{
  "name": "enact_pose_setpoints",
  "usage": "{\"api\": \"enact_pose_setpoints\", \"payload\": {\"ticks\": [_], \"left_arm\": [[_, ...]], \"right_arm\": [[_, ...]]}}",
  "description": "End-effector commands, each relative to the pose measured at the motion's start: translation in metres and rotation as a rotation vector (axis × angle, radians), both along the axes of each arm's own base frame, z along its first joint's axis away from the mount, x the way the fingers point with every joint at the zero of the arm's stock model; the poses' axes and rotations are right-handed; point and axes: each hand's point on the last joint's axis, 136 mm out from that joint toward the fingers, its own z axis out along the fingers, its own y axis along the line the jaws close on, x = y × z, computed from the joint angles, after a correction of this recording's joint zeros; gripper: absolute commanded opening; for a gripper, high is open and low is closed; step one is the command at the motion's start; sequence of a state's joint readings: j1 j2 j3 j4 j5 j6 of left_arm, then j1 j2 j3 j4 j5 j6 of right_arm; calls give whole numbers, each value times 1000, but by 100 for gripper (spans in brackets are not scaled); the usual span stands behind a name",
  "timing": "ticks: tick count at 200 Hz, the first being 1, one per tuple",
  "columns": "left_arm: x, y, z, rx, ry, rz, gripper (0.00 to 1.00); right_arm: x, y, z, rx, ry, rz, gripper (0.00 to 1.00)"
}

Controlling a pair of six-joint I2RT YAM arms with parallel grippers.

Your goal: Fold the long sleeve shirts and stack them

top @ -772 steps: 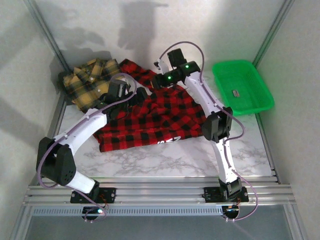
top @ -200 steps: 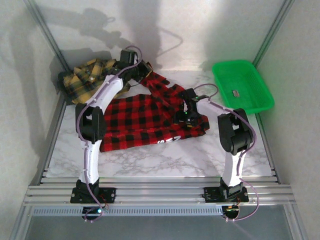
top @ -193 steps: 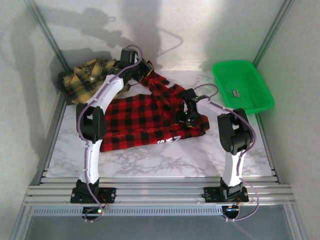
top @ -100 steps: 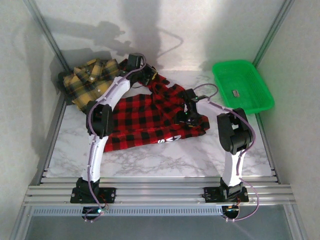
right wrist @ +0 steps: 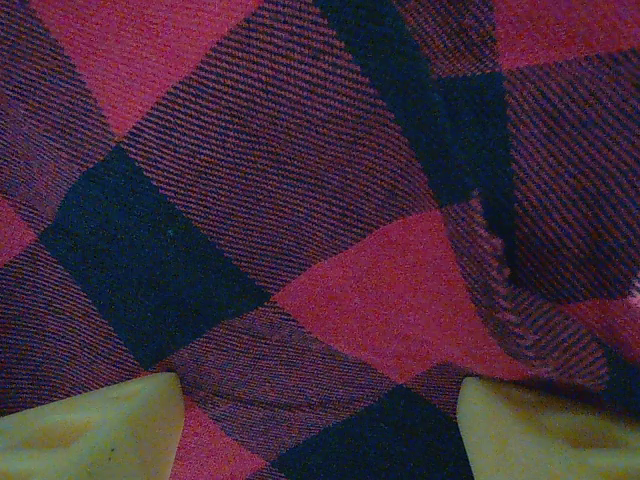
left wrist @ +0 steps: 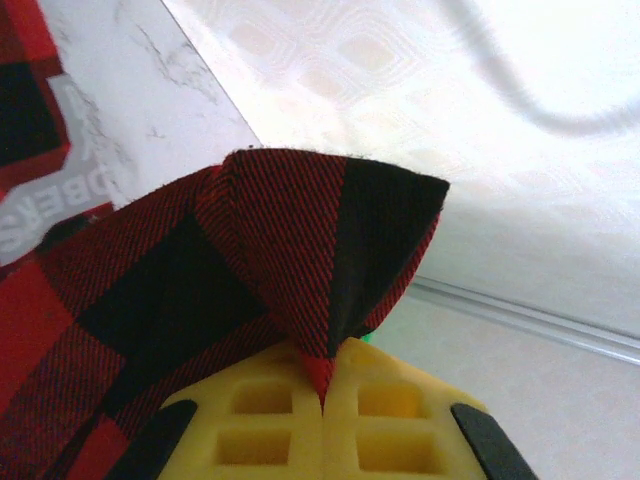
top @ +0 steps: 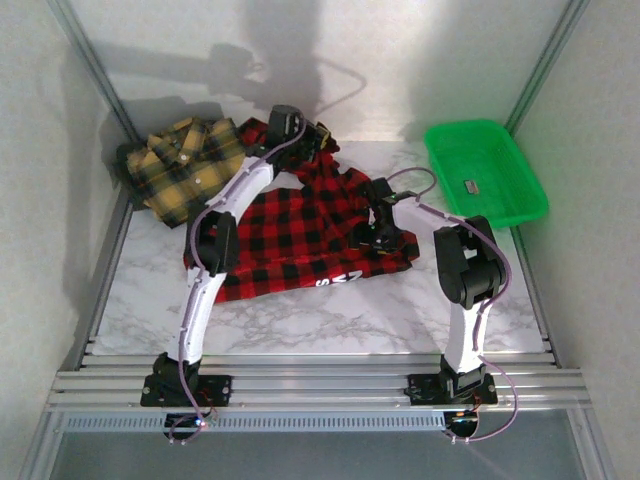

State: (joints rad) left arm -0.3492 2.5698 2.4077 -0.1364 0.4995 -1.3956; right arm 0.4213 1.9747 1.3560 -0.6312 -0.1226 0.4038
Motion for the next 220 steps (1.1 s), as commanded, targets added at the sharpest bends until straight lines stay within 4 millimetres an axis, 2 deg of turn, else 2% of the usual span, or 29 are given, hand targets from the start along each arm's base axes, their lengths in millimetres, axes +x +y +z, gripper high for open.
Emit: {"api": "enact_pose_setpoints", "payload": {"ticks": [1, 14, 38, 90, 101, 116, 121, 130, 136, 158, 186, 220], "left_arm": [[12, -12, 6, -87, -28, 44, 3], [13, -14, -4, -88, -10, 58, 4], [21, -5, -15, -68, -1, 126, 5], [38, 15, -3, -54, -35, 251, 8], [38, 23, 1, -32, -32, 280, 14], [41, 41, 10, -6, -39, 340, 15], [42, 46, 13, -3, -43, 360, 23], [44, 56, 21, -4, -51, 399, 51], [45, 63, 25, -8, -55, 422, 66], [48, 83, 36, -6, -55, 473, 99], [44, 115, 42, 74, -33, 484, 99], [28, 161, 63, 297, -60, 430, 99]], "right_arm": [[-5, -14, -12, -46, 18, -5, 73], [-6, -16, -11, -40, 17, -19, 73], [-7, -18, -8, -34, 11, -34, 73], [-14, -21, -7, -31, 17, -45, 73], [-15, -21, -8, -33, 19, -45, 73], [-16, -22, -8, -30, 19, -49, 73], [-17, -21, -9, -30, 20, -48, 73], [-17, -21, -8, -28, 20, -49, 73], [-17, -21, -8, -28, 20, -49, 73], [-16, -21, -7, -28, 16, -48, 73], [-16, -21, -4, -26, 10, -49, 73], [-15, -21, 2, -20, 1, -48, 74]]}}
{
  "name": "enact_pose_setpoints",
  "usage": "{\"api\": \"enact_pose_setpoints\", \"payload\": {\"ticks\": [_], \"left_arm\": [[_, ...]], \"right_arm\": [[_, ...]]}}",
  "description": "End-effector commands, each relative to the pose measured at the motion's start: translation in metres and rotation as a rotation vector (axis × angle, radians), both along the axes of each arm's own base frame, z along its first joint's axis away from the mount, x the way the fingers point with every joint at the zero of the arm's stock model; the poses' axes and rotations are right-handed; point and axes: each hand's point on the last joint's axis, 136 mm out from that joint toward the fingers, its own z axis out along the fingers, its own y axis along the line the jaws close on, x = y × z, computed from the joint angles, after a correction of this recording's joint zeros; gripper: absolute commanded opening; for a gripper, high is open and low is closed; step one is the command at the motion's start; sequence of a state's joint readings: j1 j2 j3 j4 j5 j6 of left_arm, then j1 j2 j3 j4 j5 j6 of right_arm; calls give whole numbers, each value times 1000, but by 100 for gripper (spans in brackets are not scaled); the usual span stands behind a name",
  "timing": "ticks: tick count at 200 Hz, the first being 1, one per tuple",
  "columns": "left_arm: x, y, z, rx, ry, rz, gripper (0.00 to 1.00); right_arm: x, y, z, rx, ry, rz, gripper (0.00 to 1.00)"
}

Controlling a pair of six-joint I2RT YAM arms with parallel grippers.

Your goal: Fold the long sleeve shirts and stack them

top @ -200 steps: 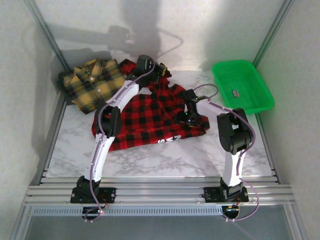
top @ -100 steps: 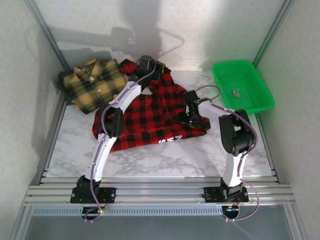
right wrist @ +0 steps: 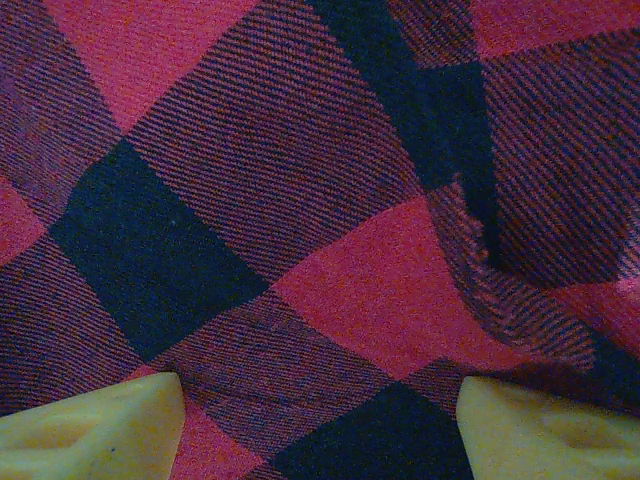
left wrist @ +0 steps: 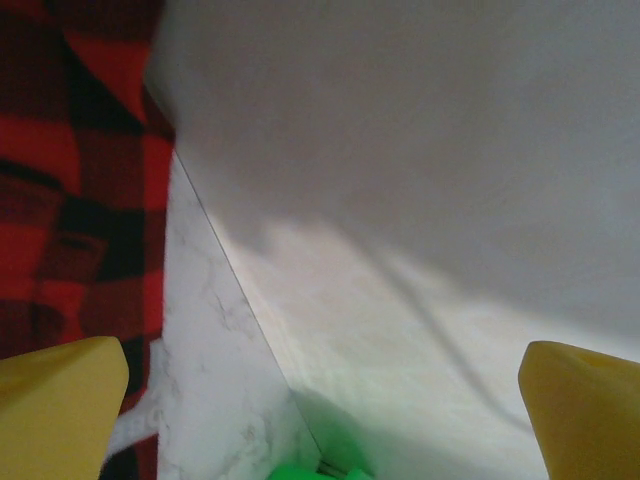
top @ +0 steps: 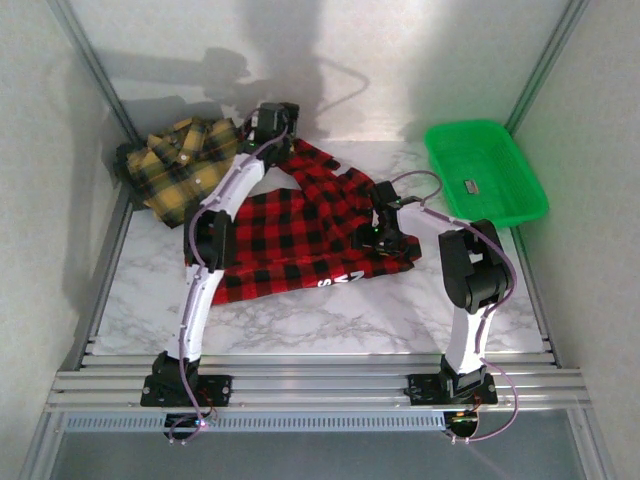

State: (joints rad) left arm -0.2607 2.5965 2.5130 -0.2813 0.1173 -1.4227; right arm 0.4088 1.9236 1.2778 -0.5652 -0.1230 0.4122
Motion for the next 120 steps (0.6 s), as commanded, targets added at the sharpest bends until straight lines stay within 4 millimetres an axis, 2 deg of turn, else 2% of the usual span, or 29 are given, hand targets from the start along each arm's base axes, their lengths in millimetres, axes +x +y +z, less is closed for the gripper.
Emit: {"api": "enact_pose_setpoints", "payload": {"ticks": [1, 9, 34, 62, 88, 98, 120], "left_arm": [[-19, 43, 68, 171, -50, -29, 99], [-22, 50, 67, 201, -36, -61, 100], [-32, 47, 60, 310, -25, -202, 100], [-38, 27, 31, 406, -7, -347, 97], [-41, 8, 8, 507, -18, -465, 86], [-43, -2, 0, 550, -31, -513, 85], [-44, -9, -20, 665, -27, -565, 81]], "right_arm": [[-13, -15, 1, -37, 35, -27, 74], [-13, -15, 3, -36, 32, -27, 74], [-13, -14, 4, -33, 30, -19, 74], [-15, -12, 4, -22, 35, -7, 74], [-22, -17, 1, -50, 58, 3, 74], [-27, -20, 0, -61, 71, 1, 74], [-37, -23, -1, -61, 85, -9, 74]]}}
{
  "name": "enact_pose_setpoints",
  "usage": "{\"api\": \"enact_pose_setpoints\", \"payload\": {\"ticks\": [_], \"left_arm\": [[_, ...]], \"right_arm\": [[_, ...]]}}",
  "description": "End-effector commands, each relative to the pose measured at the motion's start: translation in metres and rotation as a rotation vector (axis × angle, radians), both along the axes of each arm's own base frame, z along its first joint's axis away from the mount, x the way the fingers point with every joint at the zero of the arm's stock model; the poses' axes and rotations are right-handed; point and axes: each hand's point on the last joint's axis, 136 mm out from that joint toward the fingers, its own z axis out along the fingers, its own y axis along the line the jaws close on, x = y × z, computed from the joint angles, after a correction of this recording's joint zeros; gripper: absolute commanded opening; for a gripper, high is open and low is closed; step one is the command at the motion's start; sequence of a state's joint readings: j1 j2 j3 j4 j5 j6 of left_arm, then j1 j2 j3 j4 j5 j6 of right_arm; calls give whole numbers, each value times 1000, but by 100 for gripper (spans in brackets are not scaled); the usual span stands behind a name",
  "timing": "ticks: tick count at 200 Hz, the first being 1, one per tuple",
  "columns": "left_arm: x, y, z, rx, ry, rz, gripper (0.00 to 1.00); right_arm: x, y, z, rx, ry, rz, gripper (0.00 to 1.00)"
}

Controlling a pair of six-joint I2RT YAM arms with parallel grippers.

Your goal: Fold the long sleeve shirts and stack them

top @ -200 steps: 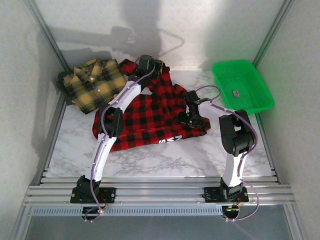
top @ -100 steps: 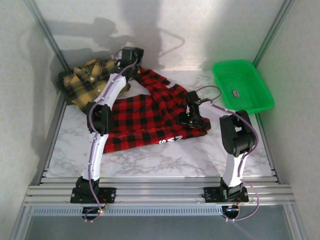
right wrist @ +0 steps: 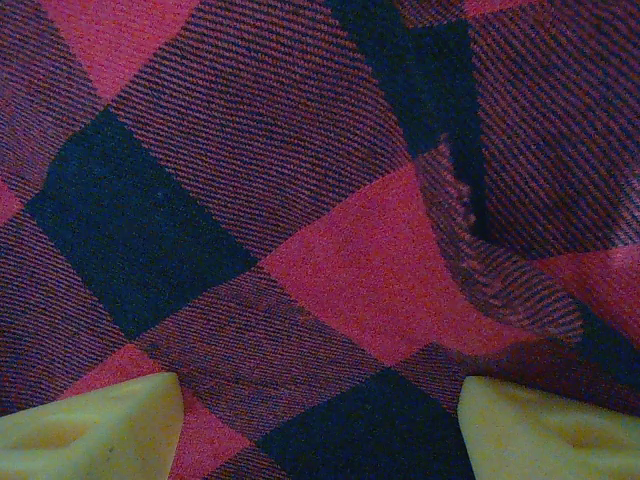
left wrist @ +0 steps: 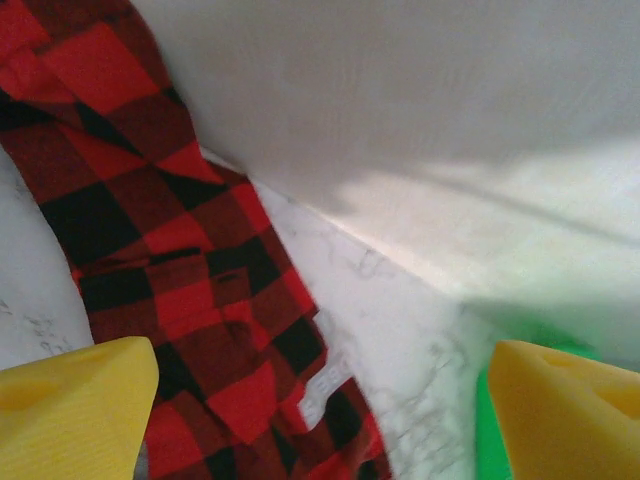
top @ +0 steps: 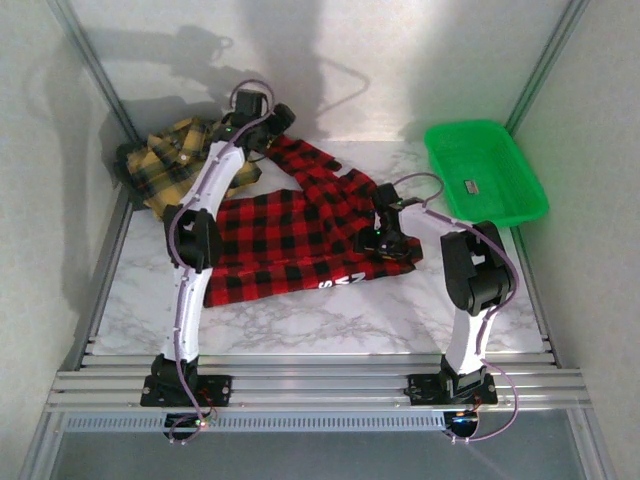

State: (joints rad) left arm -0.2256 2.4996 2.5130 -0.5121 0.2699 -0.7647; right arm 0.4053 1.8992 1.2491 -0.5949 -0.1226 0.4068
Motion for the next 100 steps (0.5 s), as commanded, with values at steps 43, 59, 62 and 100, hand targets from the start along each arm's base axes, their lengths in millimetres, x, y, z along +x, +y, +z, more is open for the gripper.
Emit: {"api": "enact_pose_setpoints", "payload": {"ticks": [43, 59, 62, 100], "left_arm": [[-7, -45, -60, 252, -49, -305, 69], [-8, -48, -70, 287, -51, -346, 66], [-8, -47, -74, 296, -47, -349, 65], [-11, -43, -101, 361, -24, -416, 62]], "right_arm": [[-31, -13, 0, -38, 70, 6, 74], [-31, -12, 2, -41, 75, 15, 74], [-31, -12, 2, -43, 74, 18, 74], [-32, -10, 7, -47, 83, 44, 74]]}}
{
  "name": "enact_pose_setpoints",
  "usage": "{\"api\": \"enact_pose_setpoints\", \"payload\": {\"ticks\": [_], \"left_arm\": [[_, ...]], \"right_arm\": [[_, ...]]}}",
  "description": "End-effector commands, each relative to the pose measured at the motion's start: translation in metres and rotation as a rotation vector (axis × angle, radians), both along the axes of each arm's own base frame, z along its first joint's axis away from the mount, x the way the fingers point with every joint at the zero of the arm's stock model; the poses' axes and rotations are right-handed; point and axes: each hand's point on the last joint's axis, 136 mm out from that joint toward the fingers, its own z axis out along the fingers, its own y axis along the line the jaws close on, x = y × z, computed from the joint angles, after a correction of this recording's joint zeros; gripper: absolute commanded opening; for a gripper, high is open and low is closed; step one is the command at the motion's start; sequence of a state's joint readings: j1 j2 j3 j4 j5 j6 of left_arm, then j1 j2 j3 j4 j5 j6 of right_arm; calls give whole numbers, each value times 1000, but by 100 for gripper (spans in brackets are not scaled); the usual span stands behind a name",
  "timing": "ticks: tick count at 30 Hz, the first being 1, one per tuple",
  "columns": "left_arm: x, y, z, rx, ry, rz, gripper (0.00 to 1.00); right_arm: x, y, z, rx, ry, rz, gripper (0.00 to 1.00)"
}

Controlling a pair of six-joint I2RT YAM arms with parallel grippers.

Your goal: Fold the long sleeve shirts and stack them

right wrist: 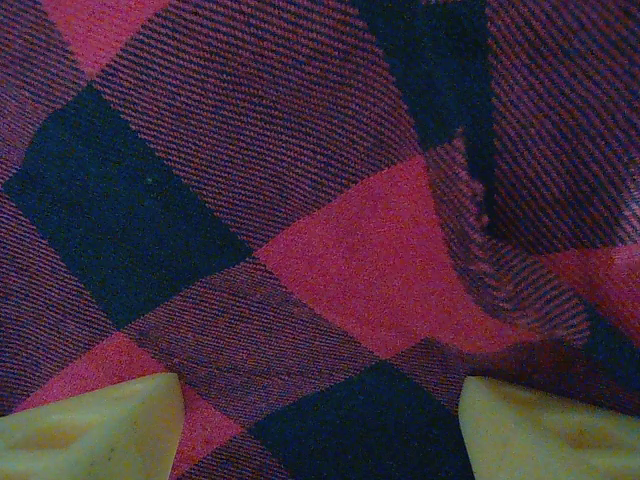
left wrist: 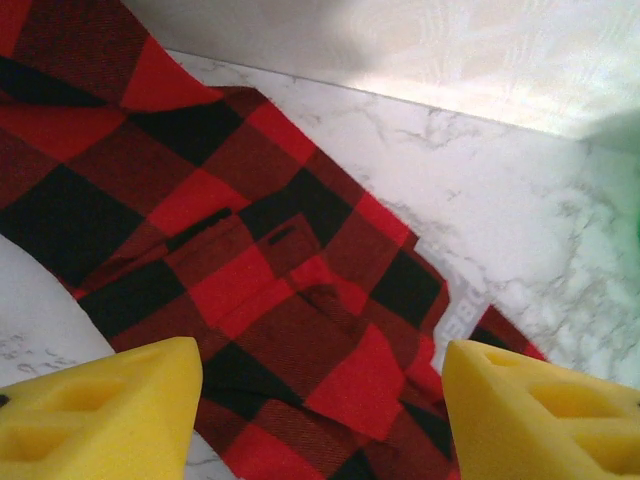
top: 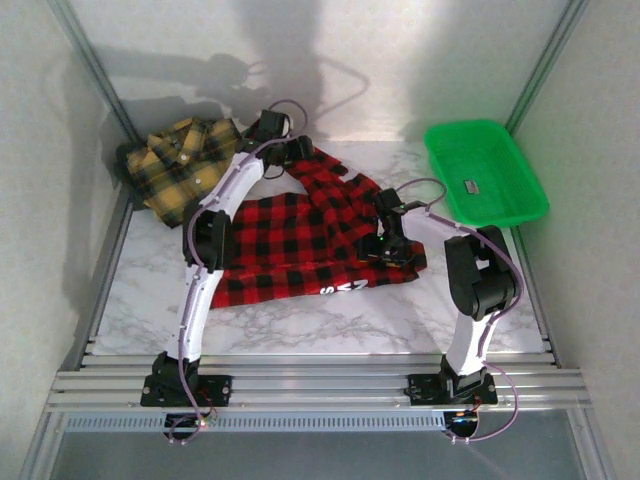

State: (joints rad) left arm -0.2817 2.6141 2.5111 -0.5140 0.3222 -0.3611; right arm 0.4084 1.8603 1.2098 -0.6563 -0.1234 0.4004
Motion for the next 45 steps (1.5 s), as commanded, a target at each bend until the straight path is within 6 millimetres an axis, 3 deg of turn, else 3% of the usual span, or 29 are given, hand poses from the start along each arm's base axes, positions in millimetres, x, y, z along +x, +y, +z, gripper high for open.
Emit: {"api": "enact_pose_setpoints", "payload": {"ticks": [1, 13, 24, 37, 40, 45], "left_arm": [[-1, 3, -26, 73, 5, -78, 62], [1, 11, -67, 100, 56, -66, 55], [11, 18, -76, 173, 15, -19, 51], [17, 0, -75, 127, -41, -83, 50], [15, 0, -83, 127, -22, -86, 46], [12, -2, -90, 126, -6, -103, 29]], "right_arm": [[-9, -1, 7, -22, 29, 35, 74], [-13, 2, 14, -10, 44, 50, 74], [-12, 8, 16, -2, 50, 73, 73], [-10, 13, 17, 5, 58, 89, 73], [-9, 18, 22, 28, 60, 80, 73], [-9, 23, 27, 53, 55, 70, 73]]}}
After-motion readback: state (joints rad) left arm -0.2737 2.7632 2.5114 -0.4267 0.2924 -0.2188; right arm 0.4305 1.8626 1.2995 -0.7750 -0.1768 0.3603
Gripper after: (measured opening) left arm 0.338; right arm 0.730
